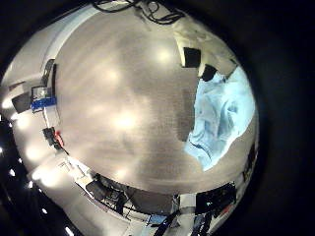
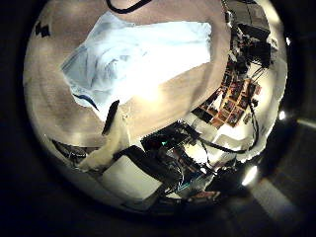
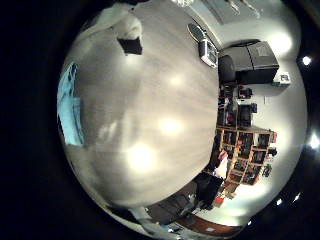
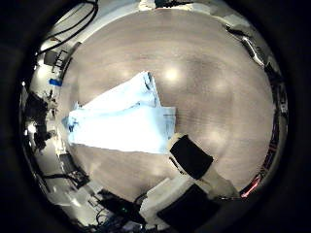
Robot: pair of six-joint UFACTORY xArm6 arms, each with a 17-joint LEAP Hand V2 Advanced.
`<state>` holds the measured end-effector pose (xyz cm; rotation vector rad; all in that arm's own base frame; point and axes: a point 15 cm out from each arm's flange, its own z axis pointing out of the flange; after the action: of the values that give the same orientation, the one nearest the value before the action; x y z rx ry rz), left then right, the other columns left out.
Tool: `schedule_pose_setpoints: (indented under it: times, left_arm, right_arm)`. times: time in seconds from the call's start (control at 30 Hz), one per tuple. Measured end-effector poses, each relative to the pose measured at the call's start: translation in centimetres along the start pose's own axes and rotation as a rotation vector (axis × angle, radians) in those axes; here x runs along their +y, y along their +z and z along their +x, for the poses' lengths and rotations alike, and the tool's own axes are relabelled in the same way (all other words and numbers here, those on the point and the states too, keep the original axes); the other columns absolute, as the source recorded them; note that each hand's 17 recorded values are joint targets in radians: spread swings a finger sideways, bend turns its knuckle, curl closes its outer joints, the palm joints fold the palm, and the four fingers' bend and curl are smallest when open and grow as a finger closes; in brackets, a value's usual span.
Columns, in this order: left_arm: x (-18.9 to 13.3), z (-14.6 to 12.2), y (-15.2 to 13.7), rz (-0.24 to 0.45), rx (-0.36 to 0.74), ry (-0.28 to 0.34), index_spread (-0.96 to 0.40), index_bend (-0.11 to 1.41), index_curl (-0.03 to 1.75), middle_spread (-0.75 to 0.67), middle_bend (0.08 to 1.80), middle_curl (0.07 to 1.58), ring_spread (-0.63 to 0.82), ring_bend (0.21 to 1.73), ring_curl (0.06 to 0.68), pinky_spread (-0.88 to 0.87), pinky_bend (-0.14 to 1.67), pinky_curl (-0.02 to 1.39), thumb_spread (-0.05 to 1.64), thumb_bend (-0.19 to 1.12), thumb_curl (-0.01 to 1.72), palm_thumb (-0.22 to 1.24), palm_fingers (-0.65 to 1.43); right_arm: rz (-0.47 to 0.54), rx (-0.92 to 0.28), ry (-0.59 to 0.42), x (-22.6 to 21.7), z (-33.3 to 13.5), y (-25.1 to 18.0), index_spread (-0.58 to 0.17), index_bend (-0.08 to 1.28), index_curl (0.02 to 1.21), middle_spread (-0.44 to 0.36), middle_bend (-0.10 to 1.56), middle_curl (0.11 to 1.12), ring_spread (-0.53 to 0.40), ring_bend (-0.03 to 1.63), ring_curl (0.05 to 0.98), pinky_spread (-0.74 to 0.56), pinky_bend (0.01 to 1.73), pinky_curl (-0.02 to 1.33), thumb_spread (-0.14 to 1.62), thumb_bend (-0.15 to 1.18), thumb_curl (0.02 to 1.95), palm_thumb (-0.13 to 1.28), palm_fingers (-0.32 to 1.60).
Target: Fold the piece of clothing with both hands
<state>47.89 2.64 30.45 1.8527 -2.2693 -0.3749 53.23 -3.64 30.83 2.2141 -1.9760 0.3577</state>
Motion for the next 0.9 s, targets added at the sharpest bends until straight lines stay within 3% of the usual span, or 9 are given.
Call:
schedule_pose_setpoints:
  times: [0.2, 0.33, 0.53, 0.67, 0.9]
  left_arm:
    - [1.8, 1.6, 0.7, -0.017, 0.028, 0.047, -0.03, 0.17, 0.53, 0.3, 0.16, 0.37, 0.31, 0.72, 0.322, 0.34, 0.33, 0.62, 1.12, -0.02, 0.39, 0.54, 0.0]
    - [2.2, 3.4, 3.6, -0.049, 0.056, 0.08, -0.04, 0.17, 0.49, 0.3, 0.17, 0.35, 0.34, 0.7, 0.308, 0.37, 0.33, 0.58, 1.13, -0.04, 0.37, 0.49, -0.01]
    - [0.6, 4.2, 8.1, -0.018, 0.083, 0.087, -0.04, 0.15, 0.43, 0.31, 0.17, 0.33, 0.41, 0.66, 0.285, 0.43, 0.34, 0.53, 1.11, -0.04, 0.33, 0.32, -0.03]
    - [0.3, 4.5, 9.8, -0.031, 0.095, 0.088, -0.04, 0.16, 0.4, 0.31, 0.17, 0.32, 0.43, 0.65, 0.277, 0.45, 0.35, 0.5, 1.1, -0.03, 0.32, 0.29, -0.02]
    - [0.4, 4.8, 11.7, -0.064, 0.121, 0.088, -0.04, 0.16, 0.37, 0.3, 0.17, 0.3, 0.44, 0.65, 0.268, 0.44, 0.38, 0.47, 1.1, -0.02, 0.31, 0.3, -0.01]
  right_arm:
    - [-0.064, -0.008, -0.065, 1.9, -0.8, 1.8, -0.383, 0.16, 0.41, -0.076, 0.39, 0.43, -0.012, 0.69, 0.35, 0.3, 0.68, 0.42, 1.21, -0.03, 0.41, 0.48, 0.04]
    - [-0.088, -0.023, -0.089, 2.1, -2.1, 2.9, -0.364, 0.14, 0.37, -0.046, 0.34, 0.4, 0.019, 0.67, 0.33, 0.31, 0.68, 0.4, 1.17, -0.05, 0.37, 0.37, 0.03]
    - [-0.143, -0.163, -0.106, 2.2, -6.3, 5.8, -0.344, 0.13, 0.31, -0.014, 0.32, 0.38, 0.057, 0.67, 0.314, 0.34, 0.71, 0.38, 1.12, -0.04, 0.33, 0.24, 0.05]
    - [-0.193, -0.261, -0.121, 2.4, -8.7, 8.5, -0.327, 0.14, 0.29, 0.003, 0.32, 0.38, 0.074, 0.67, 0.304, 0.35, 0.72, 0.37, 1.1, -0.03, 0.31, 0.22, 0.07]
    - [-0.239, -0.287, -0.117, 2.5, -9.6, 11.1, -0.302, 0.14, 0.27, 0.01, 0.32, 0.37, 0.079, 0.69, 0.296, 0.35, 0.74, 0.36, 1.09, -0.02, 0.3, 0.22, 0.11]
